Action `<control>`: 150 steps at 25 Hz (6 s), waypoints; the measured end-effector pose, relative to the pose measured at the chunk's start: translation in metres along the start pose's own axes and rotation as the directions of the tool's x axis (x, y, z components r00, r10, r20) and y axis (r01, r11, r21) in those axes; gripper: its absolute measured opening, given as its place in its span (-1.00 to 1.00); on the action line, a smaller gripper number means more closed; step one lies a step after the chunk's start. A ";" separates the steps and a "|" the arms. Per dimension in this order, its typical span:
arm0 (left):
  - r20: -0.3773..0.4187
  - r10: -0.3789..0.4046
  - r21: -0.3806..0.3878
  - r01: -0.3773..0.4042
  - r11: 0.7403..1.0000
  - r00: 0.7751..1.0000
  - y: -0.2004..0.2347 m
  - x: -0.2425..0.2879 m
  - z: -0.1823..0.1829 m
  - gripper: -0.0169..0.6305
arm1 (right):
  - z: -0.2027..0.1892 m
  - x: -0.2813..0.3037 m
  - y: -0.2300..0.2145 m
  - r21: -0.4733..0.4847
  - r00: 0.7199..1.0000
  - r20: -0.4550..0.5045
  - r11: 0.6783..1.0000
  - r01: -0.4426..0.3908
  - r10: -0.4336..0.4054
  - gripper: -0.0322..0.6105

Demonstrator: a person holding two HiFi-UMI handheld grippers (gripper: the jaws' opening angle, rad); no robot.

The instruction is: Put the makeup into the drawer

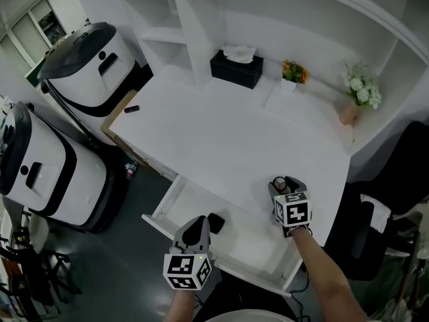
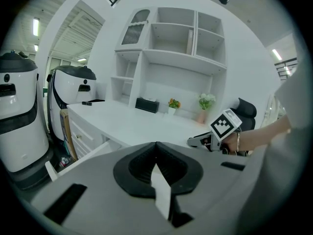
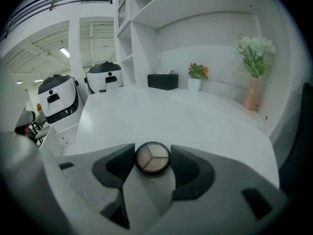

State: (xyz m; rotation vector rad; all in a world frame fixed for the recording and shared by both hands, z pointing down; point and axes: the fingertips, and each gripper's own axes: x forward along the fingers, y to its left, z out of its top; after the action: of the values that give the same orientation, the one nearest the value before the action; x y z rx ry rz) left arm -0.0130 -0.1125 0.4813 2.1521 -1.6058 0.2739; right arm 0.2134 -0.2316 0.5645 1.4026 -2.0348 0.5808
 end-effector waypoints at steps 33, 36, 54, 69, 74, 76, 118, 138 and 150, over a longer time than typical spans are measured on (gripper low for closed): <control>0.025 -0.096 0.053 0.095 0.994 0.995 -0.020 -0.061 -0.020 -0.94 | -0.058 -0.117 0.080 0.012 0.994 0.086 0.998 -0.067 0.065 -0.22; 0.020 -0.117 0.052 0.116 0.992 0.993 -0.024 -0.063 -0.025 -0.94 | -0.073 -0.124 0.086 0.025 0.995 0.071 0.997 -0.066 0.064 -0.22; -0.033 -0.165 0.078 0.167 0.983 0.986 -0.040 -0.065 -0.049 -0.94 | -0.155 -0.117 0.096 0.002 0.995 -0.061 0.997 -0.080 0.080 -0.22; -0.070 -0.133 0.058 0.138 0.989 0.989 -0.026 -0.060 -0.066 -0.94 | -0.186 -0.080 0.101 -0.047 0.977 -0.185 0.992 -0.119 0.108 -0.22; -0.076 -0.121 0.049 0.125 0.991 0.990 -0.021 -0.056 -0.068 -0.94 | -0.193 -0.068 0.104 -0.071 0.966 -0.233 0.988 -0.137 0.117 -0.22; -0.077 -0.116 0.046 0.120 0.992 0.990 -0.019 -0.054 -0.068 -0.94 | -0.197 -0.063 0.104 -0.079 0.961 -0.252 0.987 -0.140 0.116 -0.22; -0.099 -0.045 0.020 0.047 0.999 0.994 -0.002 -0.051 -0.076 -0.94 | -0.232 -0.046 0.104 -0.121 0.917 -0.379 0.976 -0.183 0.125 -0.22; -0.059 -0.068 0.044 0.070 0.997 0.996 -0.017 -0.062 -0.065 -0.94 | -0.170 -0.096 0.098 0.042 0.985 -0.105 0.990 -0.134 0.138 -0.23; -0.034 -0.156 0.045 0.157 0.987 0.987 -0.029 -0.079 -0.067 -0.94 | -0.145 -0.173 0.056 0.185 0.997 0.073 0.983 0.009 -0.023 -0.23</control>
State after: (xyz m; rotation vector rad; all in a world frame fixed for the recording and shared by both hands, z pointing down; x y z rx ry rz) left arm -0.0029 -0.0078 0.5017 2.2839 -1.4174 0.2963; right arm 0.2396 -0.0014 0.5507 1.5675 -2.0693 0.7360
